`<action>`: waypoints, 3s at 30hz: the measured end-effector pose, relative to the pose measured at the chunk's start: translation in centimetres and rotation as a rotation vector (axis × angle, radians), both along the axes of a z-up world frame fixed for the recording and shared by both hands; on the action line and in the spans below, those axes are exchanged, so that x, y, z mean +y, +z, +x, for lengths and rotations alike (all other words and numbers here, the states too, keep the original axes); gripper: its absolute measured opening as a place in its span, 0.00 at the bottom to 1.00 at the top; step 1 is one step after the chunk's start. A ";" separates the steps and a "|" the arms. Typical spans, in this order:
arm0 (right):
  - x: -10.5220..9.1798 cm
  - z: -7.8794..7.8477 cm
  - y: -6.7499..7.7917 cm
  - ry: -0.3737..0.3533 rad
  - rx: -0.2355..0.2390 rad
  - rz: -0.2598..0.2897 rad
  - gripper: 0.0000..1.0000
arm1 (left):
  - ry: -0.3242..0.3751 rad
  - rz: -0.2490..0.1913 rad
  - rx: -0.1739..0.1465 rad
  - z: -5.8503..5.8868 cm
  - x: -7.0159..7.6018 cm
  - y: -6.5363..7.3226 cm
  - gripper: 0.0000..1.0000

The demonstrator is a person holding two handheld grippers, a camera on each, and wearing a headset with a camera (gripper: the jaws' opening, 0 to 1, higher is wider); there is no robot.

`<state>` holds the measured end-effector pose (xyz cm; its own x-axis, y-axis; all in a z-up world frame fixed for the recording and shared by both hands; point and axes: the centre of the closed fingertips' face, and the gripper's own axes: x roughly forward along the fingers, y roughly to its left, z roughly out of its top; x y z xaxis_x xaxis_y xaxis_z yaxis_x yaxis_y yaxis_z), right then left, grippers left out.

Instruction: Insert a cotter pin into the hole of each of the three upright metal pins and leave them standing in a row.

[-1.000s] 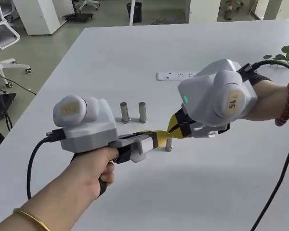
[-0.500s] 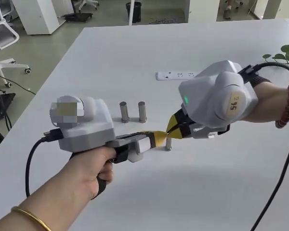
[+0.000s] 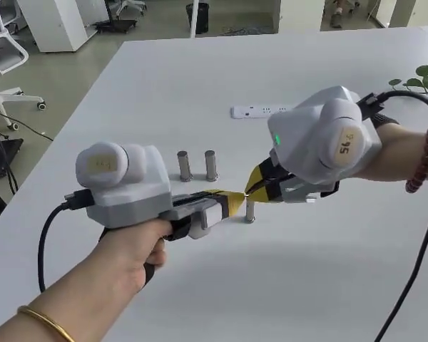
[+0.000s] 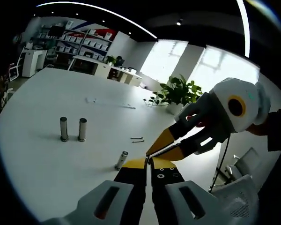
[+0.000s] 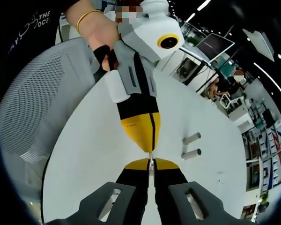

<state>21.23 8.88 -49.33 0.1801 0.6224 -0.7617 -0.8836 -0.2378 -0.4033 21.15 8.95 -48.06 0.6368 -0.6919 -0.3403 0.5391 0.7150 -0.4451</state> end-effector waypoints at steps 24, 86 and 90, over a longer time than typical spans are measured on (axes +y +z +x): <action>-1.5 -2.3 -0.2 -0.209 0.552 0.216 0.07 | -0.242 0.284 -0.189 -1.6 0.3 -1.2 0.00; -1.7 -6.7 -1.9 -0.004 0.617 0.124 0.00 | -0.528 0.374 -0.328 -5.1 -2.2 -1.6 0.02; -1.6 -6.3 -2.0 0.000 0.580 0.105 0.00 | -0.505 0.363 -0.312 -4.8 -2.1 -1.6 0.02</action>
<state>14.89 7.27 -51.32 -0.2473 0.7000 -0.6700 -0.9669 -0.2228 0.1241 16.36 6.88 -49.69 0.3729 -0.8063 -0.4591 0.9086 0.4176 0.0046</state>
